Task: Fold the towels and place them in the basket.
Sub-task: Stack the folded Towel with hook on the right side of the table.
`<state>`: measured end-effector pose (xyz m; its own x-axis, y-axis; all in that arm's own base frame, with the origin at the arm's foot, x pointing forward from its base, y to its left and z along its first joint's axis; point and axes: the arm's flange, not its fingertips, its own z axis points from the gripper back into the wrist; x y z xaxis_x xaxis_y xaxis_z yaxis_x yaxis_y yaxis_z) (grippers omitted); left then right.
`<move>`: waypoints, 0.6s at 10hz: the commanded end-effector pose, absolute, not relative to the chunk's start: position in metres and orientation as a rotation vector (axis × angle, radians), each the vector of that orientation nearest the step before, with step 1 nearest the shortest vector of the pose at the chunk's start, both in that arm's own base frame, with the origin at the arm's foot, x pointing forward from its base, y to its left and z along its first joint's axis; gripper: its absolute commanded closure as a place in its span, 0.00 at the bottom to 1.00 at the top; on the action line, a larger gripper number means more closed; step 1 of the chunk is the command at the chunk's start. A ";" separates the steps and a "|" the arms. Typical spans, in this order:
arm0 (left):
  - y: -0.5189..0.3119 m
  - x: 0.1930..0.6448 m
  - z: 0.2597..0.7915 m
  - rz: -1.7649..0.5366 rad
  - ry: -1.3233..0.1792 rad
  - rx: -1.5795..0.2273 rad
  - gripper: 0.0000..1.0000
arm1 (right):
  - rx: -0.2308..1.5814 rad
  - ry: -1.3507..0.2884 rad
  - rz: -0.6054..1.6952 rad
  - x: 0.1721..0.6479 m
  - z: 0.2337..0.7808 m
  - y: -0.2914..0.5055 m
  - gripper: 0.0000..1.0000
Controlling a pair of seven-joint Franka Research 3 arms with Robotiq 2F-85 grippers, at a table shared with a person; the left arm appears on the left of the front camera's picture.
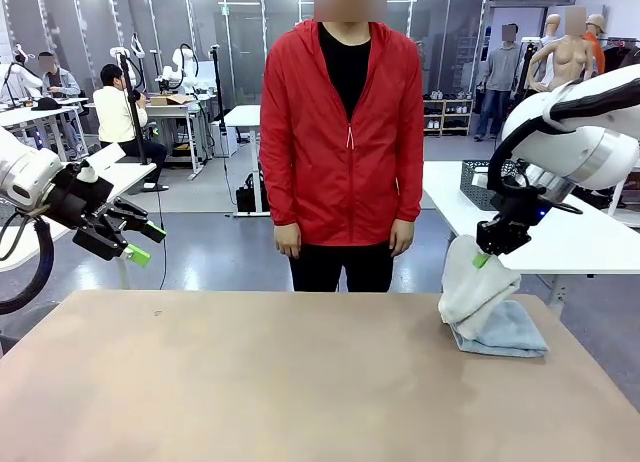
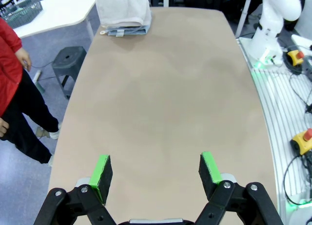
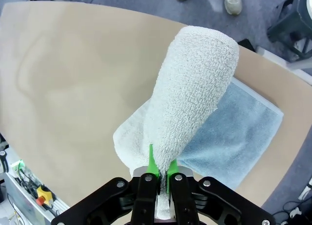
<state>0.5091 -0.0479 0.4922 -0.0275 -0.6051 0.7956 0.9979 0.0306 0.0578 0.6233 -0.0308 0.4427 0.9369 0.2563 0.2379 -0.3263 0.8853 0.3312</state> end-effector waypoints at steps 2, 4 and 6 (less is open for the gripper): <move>-0.048 0.509 0.495 -1.448 -0.762 -0.660 0.10 | 0.469 -0.208 0.356 0.627 0.425 -0.070 0.93; -0.048 0.509 0.495 -1.448 -0.762 -0.660 0.10 | 0.462 -0.211 0.361 0.624 0.414 -0.094 0.93; -0.048 0.509 0.495 -1.448 -0.762 -0.660 0.10 | 0.481 -0.184 0.355 0.628 0.398 -0.118 0.93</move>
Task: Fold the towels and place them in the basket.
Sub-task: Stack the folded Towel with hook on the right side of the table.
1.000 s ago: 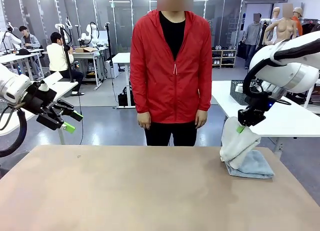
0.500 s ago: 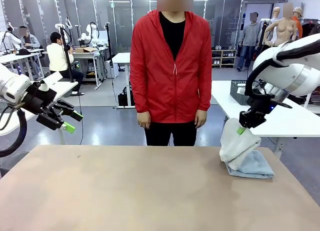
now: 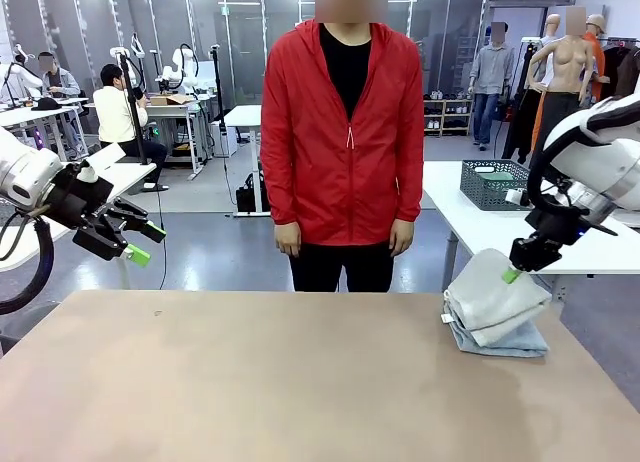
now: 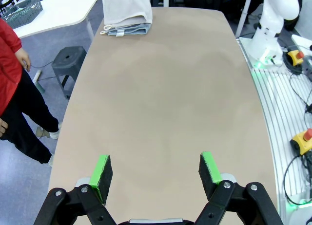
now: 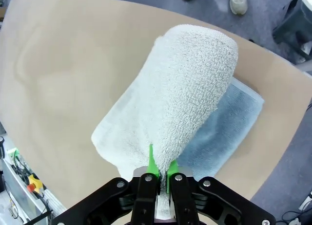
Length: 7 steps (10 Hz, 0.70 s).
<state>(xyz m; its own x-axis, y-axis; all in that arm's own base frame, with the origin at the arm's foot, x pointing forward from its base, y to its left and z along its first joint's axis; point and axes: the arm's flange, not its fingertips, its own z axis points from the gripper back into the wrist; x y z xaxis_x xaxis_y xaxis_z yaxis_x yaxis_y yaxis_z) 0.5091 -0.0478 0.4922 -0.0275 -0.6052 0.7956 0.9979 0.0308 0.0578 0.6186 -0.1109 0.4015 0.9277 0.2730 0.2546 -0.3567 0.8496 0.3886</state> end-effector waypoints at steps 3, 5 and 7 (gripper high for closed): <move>-0.048 0.509 0.495 -1.448 -0.762 -0.660 0.10 | 0.527 -0.169 0.264 0.638 0.369 -0.143 0.93; -0.048 0.509 0.495 -1.448 -0.762 -0.660 0.10 | 0.546 -0.171 0.201 0.638 0.353 -0.152 0.93; -0.048 0.509 0.495 -1.448 -0.762 -0.660 0.10 | 0.547 -0.154 0.185 0.638 0.345 -0.154 0.73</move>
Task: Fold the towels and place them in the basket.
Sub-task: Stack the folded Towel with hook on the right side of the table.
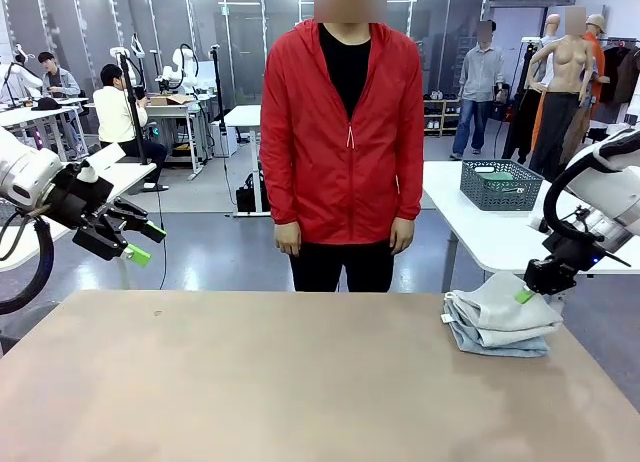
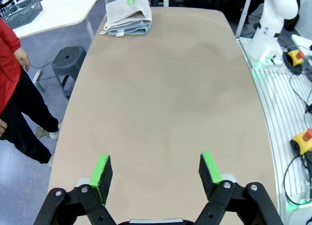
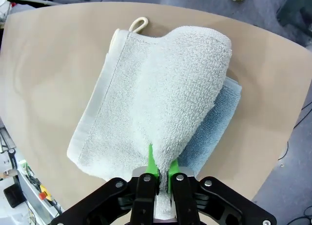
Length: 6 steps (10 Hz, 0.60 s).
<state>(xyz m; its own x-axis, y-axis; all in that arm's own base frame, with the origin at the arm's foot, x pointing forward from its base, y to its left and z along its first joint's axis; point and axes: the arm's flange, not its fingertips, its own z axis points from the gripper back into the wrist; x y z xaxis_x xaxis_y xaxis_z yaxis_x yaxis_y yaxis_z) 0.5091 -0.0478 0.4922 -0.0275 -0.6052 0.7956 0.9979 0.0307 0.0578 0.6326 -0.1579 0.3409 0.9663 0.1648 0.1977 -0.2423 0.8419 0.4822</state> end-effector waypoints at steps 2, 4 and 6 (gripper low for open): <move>-0.048 0.509 0.495 -1.448 -0.762 -0.660 0.10 | 0.522 -0.136 0.177 0.639 0.345 -0.155 0.53; -0.048 0.509 0.495 -1.448 -0.762 -0.660 0.10 | 0.453 -0.094 0.171 0.642 0.345 -0.156 0.34; -0.048 0.509 0.495 -1.448 -0.762 -0.660 0.10 | 0.345 -0.052 0.167 0.646 0.344 -0.156 0.14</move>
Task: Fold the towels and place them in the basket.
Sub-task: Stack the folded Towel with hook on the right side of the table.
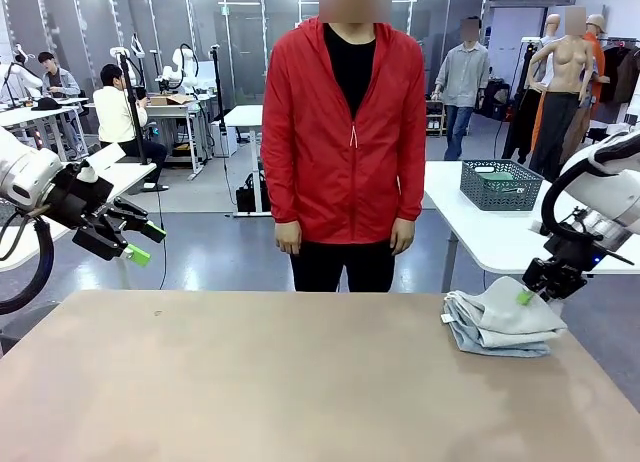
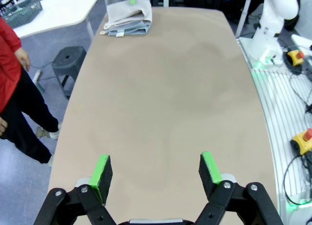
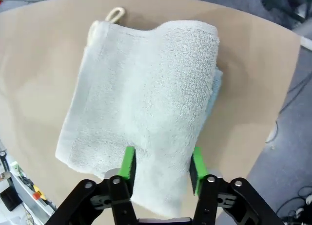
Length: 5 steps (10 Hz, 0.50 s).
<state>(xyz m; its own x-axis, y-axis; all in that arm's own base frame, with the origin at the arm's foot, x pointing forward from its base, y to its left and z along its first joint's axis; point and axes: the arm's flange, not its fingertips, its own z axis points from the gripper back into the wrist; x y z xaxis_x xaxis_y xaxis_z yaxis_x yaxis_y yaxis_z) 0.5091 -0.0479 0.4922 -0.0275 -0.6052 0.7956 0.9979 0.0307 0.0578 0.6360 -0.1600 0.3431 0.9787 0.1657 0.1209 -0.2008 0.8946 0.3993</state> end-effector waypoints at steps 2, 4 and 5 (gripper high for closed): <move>-0.048 0.509 0.495 -1.448 -0.762 -0.660 0.10 | 0.245 -0.025 0.162 0.649 0.347 -0.155 0.00; -0.048 0.509 0.495 -1.448 -0.762 -0.660 0.10 | 0.258 -0.043 0.157 0.641 0.376 -0.139 0.10; -0.048 0.509 0.495 -1.448 -0.762 -0.660 0.10 | 0.266 -0.061 0.137 0.621 0.418 -0.119 0.10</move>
